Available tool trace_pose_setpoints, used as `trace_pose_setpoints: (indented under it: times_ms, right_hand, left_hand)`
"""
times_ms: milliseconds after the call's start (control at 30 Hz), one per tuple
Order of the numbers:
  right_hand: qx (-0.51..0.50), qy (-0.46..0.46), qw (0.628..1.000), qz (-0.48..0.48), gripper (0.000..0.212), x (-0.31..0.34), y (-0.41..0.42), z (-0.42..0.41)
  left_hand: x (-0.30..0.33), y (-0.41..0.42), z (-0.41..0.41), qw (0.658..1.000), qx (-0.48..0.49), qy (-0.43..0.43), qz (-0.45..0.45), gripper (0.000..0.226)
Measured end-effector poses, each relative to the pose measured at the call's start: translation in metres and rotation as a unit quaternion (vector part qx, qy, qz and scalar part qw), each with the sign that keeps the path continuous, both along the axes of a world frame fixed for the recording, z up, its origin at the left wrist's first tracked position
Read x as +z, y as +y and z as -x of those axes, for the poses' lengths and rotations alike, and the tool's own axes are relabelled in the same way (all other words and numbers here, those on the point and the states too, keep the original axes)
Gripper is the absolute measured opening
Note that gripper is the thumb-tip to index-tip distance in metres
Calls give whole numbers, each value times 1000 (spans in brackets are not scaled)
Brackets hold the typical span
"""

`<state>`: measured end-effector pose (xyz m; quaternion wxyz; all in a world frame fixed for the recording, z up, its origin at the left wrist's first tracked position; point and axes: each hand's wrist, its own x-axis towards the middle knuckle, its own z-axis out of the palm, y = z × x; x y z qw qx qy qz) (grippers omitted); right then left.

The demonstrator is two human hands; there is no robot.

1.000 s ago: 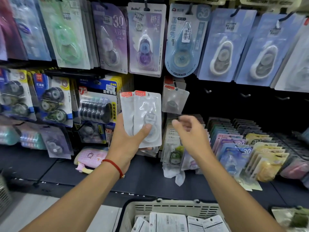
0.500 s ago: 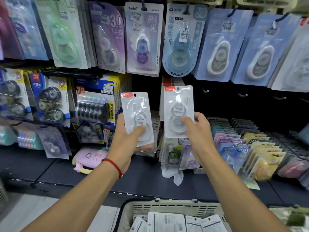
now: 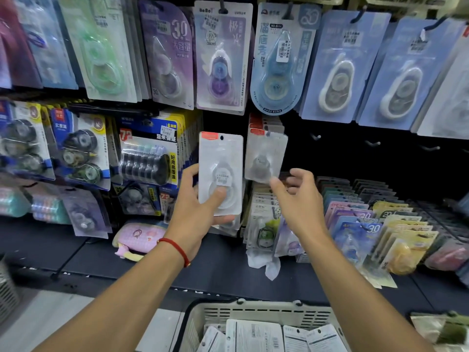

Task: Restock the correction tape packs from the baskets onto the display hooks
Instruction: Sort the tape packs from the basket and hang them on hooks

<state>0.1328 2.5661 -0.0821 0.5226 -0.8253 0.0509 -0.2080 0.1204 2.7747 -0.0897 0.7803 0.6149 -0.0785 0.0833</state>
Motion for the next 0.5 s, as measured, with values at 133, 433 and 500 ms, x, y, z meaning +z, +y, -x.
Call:
trace_pose_setpoints:
  times_ms: [133, 433, 500]
  right_hand:
    - [198, 23, 977, -78, 22, 2, 9, 4]
    - [95, -55, 978, -176, 14, 3, 10, -2]
    - [88, -65, 980, -169, 14, 6, 7, -2]
  left_hand:
    - [0, -13, 3, 998, -57, -13, -32, 50]
    - [-1, -31, 3, 997, -65, -5, -52, 59]
    - [0, -32, 4, 996, -68, -10, -52, 58]
